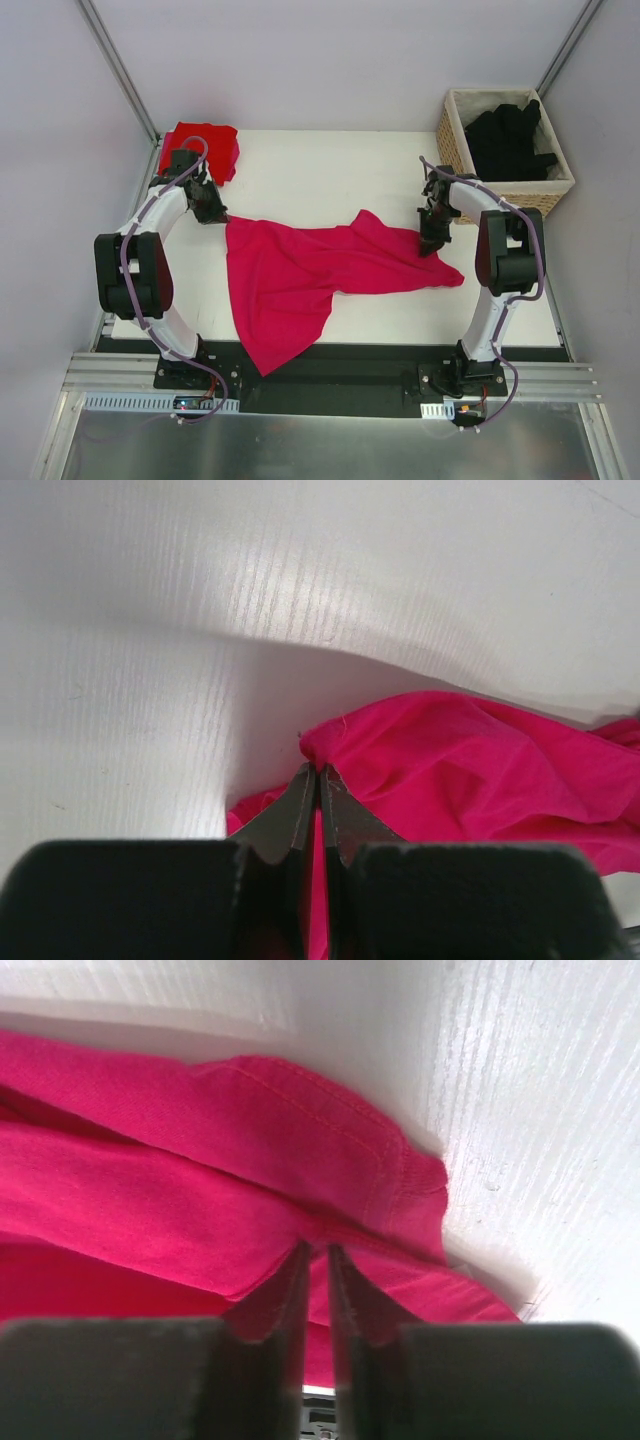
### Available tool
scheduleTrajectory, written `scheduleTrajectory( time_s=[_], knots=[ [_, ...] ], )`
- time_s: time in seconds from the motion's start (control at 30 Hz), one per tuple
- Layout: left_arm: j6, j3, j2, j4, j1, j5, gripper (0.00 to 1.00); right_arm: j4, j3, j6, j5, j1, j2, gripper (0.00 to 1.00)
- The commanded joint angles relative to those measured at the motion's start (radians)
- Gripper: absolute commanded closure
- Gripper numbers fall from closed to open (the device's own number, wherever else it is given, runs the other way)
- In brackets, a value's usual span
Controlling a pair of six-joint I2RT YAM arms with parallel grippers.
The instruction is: Fold and stack the t-shirts
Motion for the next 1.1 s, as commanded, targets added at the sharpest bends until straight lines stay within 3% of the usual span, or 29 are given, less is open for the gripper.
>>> scheduleTrajectory(
  time_s=[0.0, 0.13, 0.4, 0.77, 0.87, 1.07],
  knots=[
    [0.024, -0.004, -0.051, -0.023, 0.015, -0.002, 1.00, -0.016, -0.002, -0.001, -0.001, -0.003, -0.021, 0.90],
    [0.022, -0.005, -0.048, -0.025, 0.017, 0.003, 1.00, -0.027, 0.004, 0.004, -0.004, -0.001, -0.070, 1.00],
    [0.018, 0.004, -0.032, -0.025, 0.015, 0.016, 1.00, -0.094, 0.079, 0.022, 0.043, -0.001, -0.228, 1.00],
    [0.022, 0.058, -0.056, -0.029, 0.018, 0.059, 1.00, -0.142, 0.198, 0.039, 0.094, -0.001, -0.329, 1.00],
    [0.019, 0.130, -0.099, -0.055, 0.020, 0.088, 1.00, -0.127, 0.218, 0.042, 0.152, -0.001, -0.380, 1.00],
    [0.053, 0.433, -0.157, -0.167, 0.029, 0.105, 1.00, -0.030, 0.286, -0.007, 0.244, -0.001, -0.486, 1.00]
  ],
)
